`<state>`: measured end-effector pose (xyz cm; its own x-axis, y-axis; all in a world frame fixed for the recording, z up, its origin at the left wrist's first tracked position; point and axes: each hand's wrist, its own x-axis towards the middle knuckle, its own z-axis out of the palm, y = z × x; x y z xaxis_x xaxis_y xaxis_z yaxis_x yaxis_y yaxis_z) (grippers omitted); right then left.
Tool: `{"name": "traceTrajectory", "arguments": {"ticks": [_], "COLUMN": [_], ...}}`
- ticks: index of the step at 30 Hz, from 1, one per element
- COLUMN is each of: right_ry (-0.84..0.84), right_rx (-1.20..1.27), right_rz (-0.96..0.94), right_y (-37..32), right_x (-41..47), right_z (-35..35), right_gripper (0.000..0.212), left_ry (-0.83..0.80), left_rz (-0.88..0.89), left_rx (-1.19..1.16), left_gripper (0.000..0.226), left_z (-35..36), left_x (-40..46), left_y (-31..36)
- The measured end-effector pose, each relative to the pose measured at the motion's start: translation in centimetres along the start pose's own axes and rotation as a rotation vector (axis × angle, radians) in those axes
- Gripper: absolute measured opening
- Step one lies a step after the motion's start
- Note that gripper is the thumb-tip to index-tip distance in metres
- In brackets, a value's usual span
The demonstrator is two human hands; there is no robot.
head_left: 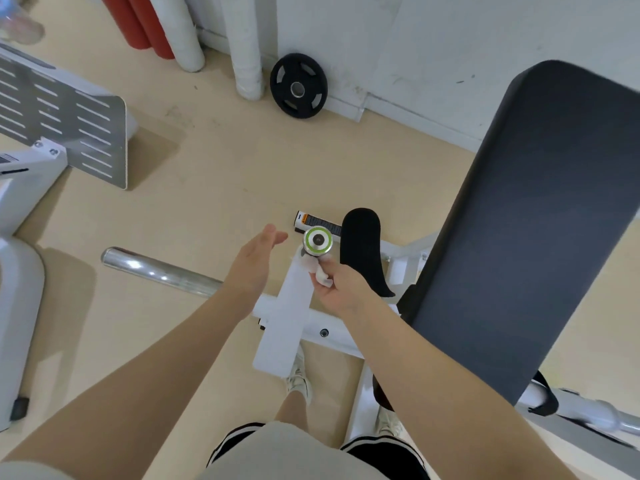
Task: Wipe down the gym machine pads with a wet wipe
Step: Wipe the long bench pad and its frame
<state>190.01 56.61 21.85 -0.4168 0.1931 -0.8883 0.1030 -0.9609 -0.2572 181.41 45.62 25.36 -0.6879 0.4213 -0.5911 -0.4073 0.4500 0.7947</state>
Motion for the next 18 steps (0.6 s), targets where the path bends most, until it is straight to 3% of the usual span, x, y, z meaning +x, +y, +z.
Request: {"name": "traceTrajectory", "arguments": {"ticks": [6,11,14,18], "right_ry": [-0.232,-0.098,-0.056,-0.254], "right_rx": [-0.175,-0.549,-0.632,-0.566], "right_rz": [-0.204,-0.477,-0.489,-0.376], "right_y": [-2.2,-5.7,-6.8,-6.7], "right_x": [-6.9,-7.6,-7.4,-9.5], "right_z": [-0.7,0.9,1.8,0.6], "right_gripper": [0.02,0.015,0.013,0.015], "left_ry": [0.009,-0.013,-0.001,-0.123], "left_rz": [0.253,0.197,0.171,0.206], "left_rx": [0.091,0.031,0.005,0.018], "left_gripper": [0.035,0.032,0.024,0.017], "left_z": [1.2,1.5,0.7,0.9], "left_x": [-1.9,-2.4,-3.1,-4.3], "left_y": [4.7,5.0,4.0,4.0]}}
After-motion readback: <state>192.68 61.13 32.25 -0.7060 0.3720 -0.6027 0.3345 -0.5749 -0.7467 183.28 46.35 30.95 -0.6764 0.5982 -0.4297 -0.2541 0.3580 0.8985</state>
